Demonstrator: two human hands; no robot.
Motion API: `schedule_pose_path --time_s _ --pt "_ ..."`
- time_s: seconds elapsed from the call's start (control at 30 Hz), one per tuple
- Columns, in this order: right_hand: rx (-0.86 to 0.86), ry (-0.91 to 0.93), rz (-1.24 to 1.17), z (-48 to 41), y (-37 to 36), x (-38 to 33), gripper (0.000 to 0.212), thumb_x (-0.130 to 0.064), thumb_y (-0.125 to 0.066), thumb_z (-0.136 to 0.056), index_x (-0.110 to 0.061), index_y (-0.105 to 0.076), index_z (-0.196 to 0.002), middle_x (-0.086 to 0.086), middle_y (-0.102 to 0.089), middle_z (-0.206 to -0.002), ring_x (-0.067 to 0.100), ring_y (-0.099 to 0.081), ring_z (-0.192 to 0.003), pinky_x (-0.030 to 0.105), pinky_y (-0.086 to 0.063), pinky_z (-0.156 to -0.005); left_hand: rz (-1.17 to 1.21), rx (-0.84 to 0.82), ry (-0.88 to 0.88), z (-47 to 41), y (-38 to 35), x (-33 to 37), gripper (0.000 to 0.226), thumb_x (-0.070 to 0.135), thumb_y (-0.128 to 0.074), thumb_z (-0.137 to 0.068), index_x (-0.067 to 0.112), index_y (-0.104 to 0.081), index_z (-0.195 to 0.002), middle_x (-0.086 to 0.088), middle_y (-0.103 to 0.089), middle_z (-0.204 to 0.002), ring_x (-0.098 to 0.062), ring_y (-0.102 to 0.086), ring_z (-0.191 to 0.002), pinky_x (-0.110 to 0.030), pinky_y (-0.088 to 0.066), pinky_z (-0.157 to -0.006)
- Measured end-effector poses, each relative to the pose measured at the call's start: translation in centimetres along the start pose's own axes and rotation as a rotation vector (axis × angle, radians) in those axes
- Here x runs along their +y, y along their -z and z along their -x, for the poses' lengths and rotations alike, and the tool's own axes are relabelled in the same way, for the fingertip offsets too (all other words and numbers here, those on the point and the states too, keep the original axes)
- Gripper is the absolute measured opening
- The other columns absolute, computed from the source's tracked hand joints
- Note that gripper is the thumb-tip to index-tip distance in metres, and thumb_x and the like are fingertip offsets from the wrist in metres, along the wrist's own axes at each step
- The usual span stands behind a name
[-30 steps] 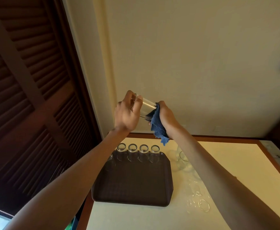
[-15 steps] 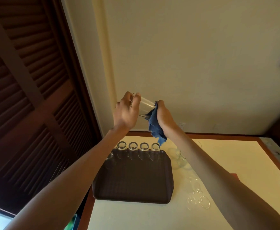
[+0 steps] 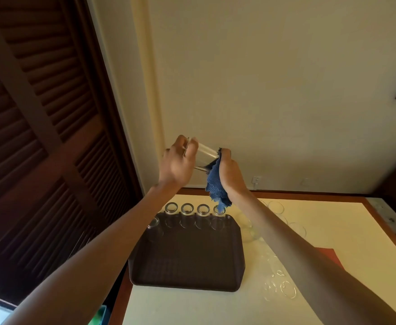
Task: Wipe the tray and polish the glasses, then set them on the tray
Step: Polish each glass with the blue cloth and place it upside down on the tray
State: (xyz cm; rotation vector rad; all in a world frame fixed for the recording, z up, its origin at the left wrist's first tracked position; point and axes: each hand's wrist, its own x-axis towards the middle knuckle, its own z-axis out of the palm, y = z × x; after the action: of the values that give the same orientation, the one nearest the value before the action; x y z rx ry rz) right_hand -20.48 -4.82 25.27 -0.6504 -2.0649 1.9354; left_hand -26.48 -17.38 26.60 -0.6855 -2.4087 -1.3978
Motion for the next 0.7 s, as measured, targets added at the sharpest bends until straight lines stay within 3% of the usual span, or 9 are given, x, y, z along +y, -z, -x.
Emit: schedule_pose_path --time_s 0.07,0.1,0.17,0.23,0.33,0.43,0.5,0.63,0.7 --pt "0.037 0.071 -0.020 0.0 0.0 0.4 0.066 -0.044 -0.028 -0.100 0.011 -0.065 -0.098 0.015 -0.065 -0.078 0.018 -0.058 -0.059 0.020 -0.045 -0.050 0.024 -0.091 0.203 -0.4 -0.3 0.6 0.049 0.060 -0.030 -0.095 0.017 -0.051 -0.082 -0.004 -0.058 -0.078 -0.028 -0.059 -0.080 -0.039 -0.041 -0.069" --pt "0.030 0.034 -0.050 0.0 0.0 0.4 0.062 -0.040 -0.027 -0.102 0.008 -0.065 -0.096 0.015 -0.065 -0.079 0.019 -0.058 -0.060 0.019 -0.045 -0.050 -0.002 -0.073 0.193 -0.4 -0.3 0.8 0.049 0.059 -0.031 -0.096 0.017 -0.050 -0.079 -0.003 -0.056 -0.075 -0.027 -0.058 -0.077 -0.037 -0.041 -0.067" --pt "-0.050 -0.153 -0.123 -0.3 0.2 0.0 0.048 -0.038 -0.029 -0.101 -0.003 -0.060 -0.089 0.016 -0.064 -0.079 0.024 -0.059 -0.066 0.024 -0.048 -0.055 -0.107 0.055 0.013 -0.1 0.1 0.6 0.050 0.062 -0.035 -0.096 0.017 -0.052 -0.081 0.001 -0.056 -0.065 -0.023 -0.056 -0.064 -0.032 -0.038 -0.058" --pt "-0.155 -0.344 -0.199 -0.5 0.4 -0.5 0.035 -0.033 -0.035 -0.097 -0.005 -0.054 -0.089 0.018 -0.063 -0.076 0.029 -0.059 -0.063 0.027 -0.048 -0.051 -0.179 0.119 -0.217 0.3 0.5 -0.4 0.049 0.062 -0.038 -0.098 0.016 -0.054 -0.091 0.000 -0.056 -0.057 -0.021 -0.055 -0.053 -0.028 -0.039 -0.054" --pt "-0.133 -0.354 -0.208 -0.6 0.4 -0.1 0.035 -0.032 -0.036 -0.096 -0.004 -0.056 -0.088 0.018 -0.065 -0.075 0.030 -0.060 -0.061 0.030 -0.051 -0.054 -0.189 0.074 -0.322 0.9 0.2 -1.2 0.046 0.060 -0.035 -0.100 0.017 -0.050 -0.096 -0.001 -0.051 -0.054 -0.019 -0.051 -0.049 -0.028 -0.037 -0.051" --pt "0.002 -0.182 -0.164 -0.4 -0.1 1.2 0.049 -0.038 -0.033 -0.100 -0.007 -0.065 -0.080 0.014 -0.068 -0.075 0.030 -0.062 -0.070 0.037 -0.052 -0.071 -0.155 -0.025 -0.049 1.1 -0.3 -0.4 0.045 0.060 -0.032 -0.099 0.018 -0.045 -0.087 0.001 -0.053 -0.064 -0.025 -0.055 -0.067 -0.036 -0.038 -0.062" --pt "0.091 -0.031 -0.166 0.0 -0.7 2.2 0.052 -0.037 -0.035 -0.102 -0.002 -0.068 -0.082 0.013 -0.068 -0.076 0.029 -0.062 -0.069 0.036 -0.051 -0.067 -0.086 -0.092 0.158 0.9 -0.5 0.2 0.044 0.054 -0.034 -0.102 0.017 -0.046 -0.081 -0.001 -0.054 -0.073 -0.028 -0.056 -0.080 -0.039 -0.039 -0.072" --pt "0.176 0.173 -0.158 0.7 -1.5 2.4 0.051 -0.032 -0.034 -0.107 0.008 -0.063 -0.097 0.012 -0.065 -0.074 0.017 -0.062 -0.058 0.026 -0.049 -0.053 -0.031 -0.085 0.300 0.6 -0.6 1.1 0.048 0.054 -0.035 -0.101 0.014 -0.053 -0.082 -0.005 -0.058 -0.078 -0.026 -0.056 -0.078 -0.039 -0.045 -0.073" --pt "0.206 0.247 -0.108 0.8 -1.3 1.8 0.048 -0.030 -0.035 -0.107 0.010 -0.059 -0.097 0.014 -0.063 -0.074 0.016 -0.060 -0.056 0.023 -0.048 -0.049 0.118 -0.161 0.443 0.5 -0.9 0.7 0.053 0.056 -0.032 -0.099 0.013 -0.056 -0.082 -0.007 -0.057 -0.076 -0.028 -0.055 -0.075 -0.040 -0.045 -0.072"
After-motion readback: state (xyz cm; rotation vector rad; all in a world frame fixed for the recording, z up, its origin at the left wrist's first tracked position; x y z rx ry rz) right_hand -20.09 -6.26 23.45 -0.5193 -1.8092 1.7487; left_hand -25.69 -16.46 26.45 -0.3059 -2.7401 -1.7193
